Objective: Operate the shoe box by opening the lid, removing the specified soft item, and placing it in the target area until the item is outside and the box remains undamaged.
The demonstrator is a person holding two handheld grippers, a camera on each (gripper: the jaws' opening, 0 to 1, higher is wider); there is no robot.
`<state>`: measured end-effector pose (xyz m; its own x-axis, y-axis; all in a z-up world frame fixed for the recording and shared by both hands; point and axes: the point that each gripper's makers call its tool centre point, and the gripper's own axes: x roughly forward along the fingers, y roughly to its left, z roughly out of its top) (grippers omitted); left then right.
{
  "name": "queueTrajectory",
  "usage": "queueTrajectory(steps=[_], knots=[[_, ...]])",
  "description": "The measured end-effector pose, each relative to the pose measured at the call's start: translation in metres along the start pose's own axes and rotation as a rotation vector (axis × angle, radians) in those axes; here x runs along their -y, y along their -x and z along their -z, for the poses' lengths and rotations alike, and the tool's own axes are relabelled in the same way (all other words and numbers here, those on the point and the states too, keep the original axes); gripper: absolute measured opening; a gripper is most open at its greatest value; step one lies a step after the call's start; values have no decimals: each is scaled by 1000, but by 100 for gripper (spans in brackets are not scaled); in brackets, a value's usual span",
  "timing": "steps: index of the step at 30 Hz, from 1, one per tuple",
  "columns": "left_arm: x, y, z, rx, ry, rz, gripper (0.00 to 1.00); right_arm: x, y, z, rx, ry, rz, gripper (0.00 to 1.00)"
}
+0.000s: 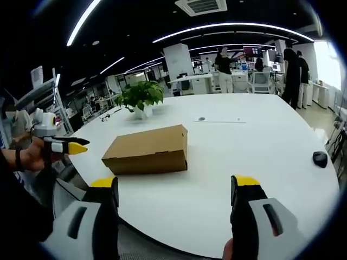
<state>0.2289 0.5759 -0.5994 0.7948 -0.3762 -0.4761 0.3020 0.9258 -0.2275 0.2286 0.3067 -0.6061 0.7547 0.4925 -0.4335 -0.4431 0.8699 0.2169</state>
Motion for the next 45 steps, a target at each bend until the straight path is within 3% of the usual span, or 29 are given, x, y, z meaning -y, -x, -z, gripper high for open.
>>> queueTrajectory(steps=[31, 45], knots=[[-6, 0, 5, -9, 19, -15, 75, -4, -6, 4, -16, 1, -18, 80], [-20, -5, 10, -18, 40, -35, 74, -6, -33, -1, -46, 35, -64, 80]])
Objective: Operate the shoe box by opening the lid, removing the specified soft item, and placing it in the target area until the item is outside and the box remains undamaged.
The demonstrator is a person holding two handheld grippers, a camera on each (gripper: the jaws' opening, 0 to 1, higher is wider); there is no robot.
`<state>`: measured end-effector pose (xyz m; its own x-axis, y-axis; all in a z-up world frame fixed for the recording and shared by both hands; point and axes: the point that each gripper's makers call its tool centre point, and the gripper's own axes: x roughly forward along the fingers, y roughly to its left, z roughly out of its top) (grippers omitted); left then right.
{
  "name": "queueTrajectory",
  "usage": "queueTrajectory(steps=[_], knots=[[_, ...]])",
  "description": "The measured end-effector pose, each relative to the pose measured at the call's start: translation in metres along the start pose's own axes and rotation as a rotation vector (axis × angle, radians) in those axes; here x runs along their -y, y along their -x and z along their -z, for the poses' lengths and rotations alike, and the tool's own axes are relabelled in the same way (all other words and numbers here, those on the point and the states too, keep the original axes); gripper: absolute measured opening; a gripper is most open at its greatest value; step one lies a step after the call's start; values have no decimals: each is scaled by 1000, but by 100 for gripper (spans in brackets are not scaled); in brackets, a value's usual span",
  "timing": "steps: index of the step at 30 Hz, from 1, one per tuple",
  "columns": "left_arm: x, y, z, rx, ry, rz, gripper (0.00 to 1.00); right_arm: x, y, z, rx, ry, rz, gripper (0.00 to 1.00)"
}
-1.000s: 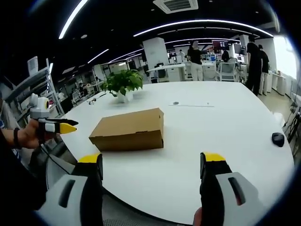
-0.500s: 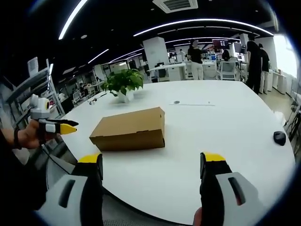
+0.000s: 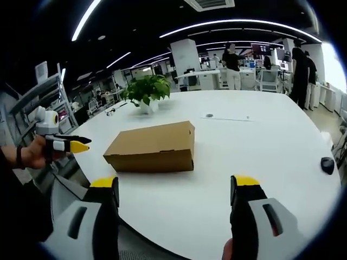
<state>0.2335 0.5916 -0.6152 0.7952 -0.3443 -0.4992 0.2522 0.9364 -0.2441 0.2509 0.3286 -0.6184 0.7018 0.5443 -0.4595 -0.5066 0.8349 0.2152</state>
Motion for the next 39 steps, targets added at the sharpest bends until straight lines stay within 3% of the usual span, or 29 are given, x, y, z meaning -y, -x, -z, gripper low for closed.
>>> queueTrajectory(steps=[14, 21, 39], knots=[[-16, -21, 1, -5, 10, -16, 74, -2, -57, -8, -48, 62, -89, 79], [-23, -28, 11, -28, 9, -23, 74, -2, -82, -10, -67, 80, -120, 79], [-60, -61, 25, -73, 16, -57, 73, 9, -150, 10, -176, 148, -185, 76]])
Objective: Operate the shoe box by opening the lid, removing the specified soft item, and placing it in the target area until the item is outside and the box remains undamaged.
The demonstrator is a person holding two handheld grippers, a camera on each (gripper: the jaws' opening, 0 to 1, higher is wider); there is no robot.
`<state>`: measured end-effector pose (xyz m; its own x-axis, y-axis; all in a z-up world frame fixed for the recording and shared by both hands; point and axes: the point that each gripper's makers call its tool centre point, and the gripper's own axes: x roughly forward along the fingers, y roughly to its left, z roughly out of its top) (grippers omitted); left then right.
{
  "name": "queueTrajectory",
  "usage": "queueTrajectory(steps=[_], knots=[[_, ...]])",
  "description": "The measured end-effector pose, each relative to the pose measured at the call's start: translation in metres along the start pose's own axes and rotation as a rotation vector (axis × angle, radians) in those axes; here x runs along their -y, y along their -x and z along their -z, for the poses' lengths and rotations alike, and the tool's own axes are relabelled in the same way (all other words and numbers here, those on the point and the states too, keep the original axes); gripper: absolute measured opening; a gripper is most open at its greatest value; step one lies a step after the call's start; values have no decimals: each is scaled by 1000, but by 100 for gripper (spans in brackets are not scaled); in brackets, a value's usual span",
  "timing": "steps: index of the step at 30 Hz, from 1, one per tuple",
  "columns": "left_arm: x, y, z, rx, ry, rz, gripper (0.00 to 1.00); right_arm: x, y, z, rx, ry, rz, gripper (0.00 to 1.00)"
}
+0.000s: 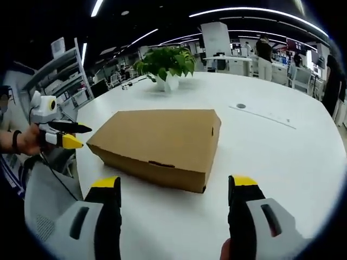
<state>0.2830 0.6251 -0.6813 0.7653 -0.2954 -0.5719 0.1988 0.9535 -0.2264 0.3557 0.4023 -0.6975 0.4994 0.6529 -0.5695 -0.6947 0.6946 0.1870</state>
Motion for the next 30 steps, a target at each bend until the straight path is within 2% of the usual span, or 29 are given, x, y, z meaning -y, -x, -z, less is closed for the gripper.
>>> queueTrajectory(steps=[11, 15, 18, 19, 23, 30], knots=[[-3, -19, 13, -44, -41, 14, 69, 15, -28, 7, -49, 29, -9, 69], [-4, -24, 15, -57, -63, 24, 64, 15, -36, 4, -40, 47, -17, 59], [-2, -25, 16, -67, -86, 39, 62, 2, -38, 5, -49, 126, -73, 53], [-3, -25, 16, -62, -84, 36, 61, 7, -38, 5, -50, 132, -32, 53], [-4, -25, 15, -60, -83, 43, 61, 3, -37, 4, -49, 119, -44, 51], [-4, -25, 14, -66, -83, 52, 60, 3, -35, 3, -42, 104, -21, 50]])
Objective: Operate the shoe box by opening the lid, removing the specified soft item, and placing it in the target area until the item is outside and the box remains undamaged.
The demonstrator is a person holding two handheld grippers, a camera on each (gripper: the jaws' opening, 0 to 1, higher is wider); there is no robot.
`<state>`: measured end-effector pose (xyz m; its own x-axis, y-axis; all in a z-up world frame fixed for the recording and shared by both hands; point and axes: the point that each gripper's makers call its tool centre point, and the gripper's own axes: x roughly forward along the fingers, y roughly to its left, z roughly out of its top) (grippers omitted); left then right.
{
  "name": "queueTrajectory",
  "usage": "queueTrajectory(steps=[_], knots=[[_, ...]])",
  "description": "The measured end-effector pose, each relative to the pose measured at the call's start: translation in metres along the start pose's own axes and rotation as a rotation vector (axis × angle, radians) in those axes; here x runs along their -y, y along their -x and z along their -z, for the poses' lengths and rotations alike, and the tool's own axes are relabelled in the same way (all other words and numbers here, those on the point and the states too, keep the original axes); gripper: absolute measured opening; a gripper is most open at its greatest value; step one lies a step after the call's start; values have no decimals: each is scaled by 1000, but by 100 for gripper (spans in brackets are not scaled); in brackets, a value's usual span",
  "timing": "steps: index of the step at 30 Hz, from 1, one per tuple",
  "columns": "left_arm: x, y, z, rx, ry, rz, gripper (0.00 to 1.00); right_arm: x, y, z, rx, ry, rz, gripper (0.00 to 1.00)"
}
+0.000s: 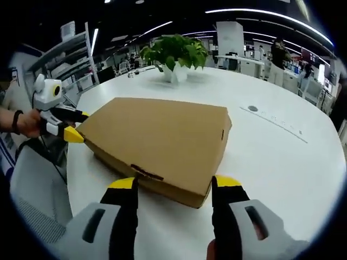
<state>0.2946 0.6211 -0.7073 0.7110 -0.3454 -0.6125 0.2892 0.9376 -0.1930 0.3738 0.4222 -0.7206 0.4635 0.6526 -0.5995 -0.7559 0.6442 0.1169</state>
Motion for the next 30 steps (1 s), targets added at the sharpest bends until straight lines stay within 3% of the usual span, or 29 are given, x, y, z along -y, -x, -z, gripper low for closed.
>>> queueTrajectory(steps=[14, 30], knots=[[4, 6, -1, -20, -23, 54, 59, -12, 19, 6, 18, -51, 33, 48], [6, 18, -14, 11, -8, 42, 58, -13, 29, -11, 52, -89, 29, 48]])
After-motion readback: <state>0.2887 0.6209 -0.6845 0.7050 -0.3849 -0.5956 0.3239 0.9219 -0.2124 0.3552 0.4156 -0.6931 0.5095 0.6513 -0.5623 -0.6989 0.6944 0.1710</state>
